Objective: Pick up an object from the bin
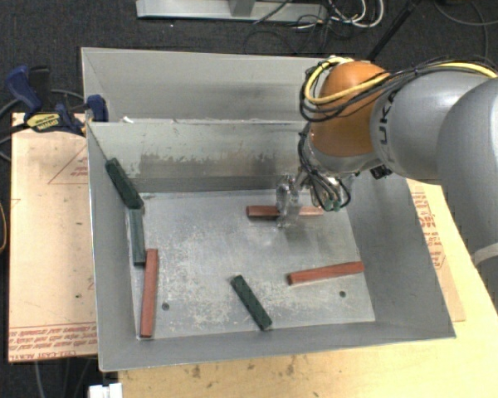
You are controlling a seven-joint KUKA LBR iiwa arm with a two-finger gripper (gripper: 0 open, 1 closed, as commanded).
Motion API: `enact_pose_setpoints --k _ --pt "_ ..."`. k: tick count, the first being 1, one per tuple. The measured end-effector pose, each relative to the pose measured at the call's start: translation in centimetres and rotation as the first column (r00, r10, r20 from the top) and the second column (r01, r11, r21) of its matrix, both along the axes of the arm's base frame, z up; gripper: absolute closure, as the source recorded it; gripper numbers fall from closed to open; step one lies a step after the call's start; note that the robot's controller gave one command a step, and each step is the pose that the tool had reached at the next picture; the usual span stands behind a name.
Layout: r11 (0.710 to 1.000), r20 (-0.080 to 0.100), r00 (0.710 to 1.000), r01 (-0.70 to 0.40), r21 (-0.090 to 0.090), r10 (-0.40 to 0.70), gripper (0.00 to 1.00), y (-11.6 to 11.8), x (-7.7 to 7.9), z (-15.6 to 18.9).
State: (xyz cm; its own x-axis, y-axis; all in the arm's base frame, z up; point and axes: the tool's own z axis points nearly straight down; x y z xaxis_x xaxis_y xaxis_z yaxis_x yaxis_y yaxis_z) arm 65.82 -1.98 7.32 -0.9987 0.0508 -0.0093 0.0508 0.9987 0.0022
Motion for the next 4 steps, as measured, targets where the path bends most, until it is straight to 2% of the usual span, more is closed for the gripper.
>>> enact_pose_setpoints --k 1,2,3,4 --pt "1.000 0.003 1.000 -0.003 0.000 0.003 1.00 1.2 -0.7 13.3" --pt "1.000 -0.006 1.000 -0.002 0.000 0.002 0.00 1.2 -0.9 12.7" --pt "0.916 -0.011 0.916 -0.401 0.000 0.401 0.00 -1.6 -0.4 -0.6" --pt "0.916 -0.006 0.916 -0.401 -0.001 0.401 1.00 -1.6 -0.2 -0.2"
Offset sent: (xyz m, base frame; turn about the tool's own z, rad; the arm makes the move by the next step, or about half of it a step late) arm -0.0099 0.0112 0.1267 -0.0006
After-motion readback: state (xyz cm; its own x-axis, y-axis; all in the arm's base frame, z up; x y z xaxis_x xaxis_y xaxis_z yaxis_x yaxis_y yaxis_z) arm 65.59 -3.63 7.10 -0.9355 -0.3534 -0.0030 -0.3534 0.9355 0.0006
